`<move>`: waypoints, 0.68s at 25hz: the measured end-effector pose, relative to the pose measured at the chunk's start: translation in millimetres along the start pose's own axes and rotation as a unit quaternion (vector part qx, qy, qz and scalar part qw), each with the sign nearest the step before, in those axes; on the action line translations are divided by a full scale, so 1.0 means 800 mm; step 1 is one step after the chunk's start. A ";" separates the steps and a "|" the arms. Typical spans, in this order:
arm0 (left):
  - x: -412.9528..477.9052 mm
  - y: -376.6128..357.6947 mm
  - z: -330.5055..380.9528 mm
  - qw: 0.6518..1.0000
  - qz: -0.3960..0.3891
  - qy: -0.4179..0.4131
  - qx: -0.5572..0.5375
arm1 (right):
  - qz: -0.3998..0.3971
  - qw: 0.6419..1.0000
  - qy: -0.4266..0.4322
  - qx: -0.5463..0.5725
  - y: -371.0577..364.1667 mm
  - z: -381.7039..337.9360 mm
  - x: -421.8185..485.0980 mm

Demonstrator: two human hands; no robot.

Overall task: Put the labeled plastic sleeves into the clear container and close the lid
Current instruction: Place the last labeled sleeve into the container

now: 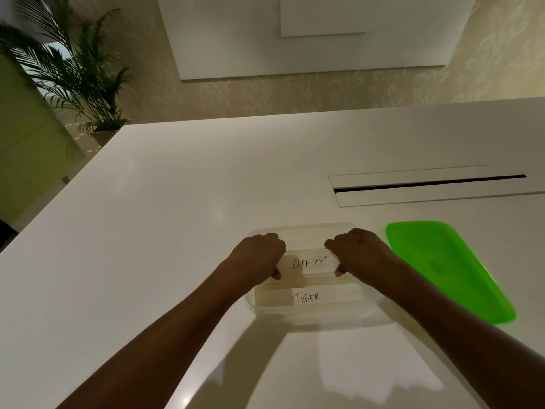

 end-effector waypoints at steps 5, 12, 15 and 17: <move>-0.001 -0.001 0.003 1.000 0.013 0.006 0.004 | -0.008 1.000 -0.005 0.002 -0.009 0.000 0.002; -0.018 0.016 0.005 0.995 0.094 0.021 0.010 | 0.046 0.996 -0.007 0.071 0.003 0.003 -0.012; -0.042 0.028 -0.003 0.958 0.242 0.065 -0.141 | 0.188 0.951 -0.045 0.243 0.017 0.019 -0.037; -0.059 0.024 -0.009 0.914 0.296 0.120 -0.252 | 0.272 0.889 -0.106 0.352 0.012 0.029 -0.049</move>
Point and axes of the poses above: each hand's wrist, its own x-axis towards the middle knuckle, its own y-axis out of the back of the hand, z = x × y, the point moved 3 cm from there along x, towards the middle knuckle, and after that the axes turned 5 degrees about z, right-handed, at the moved point
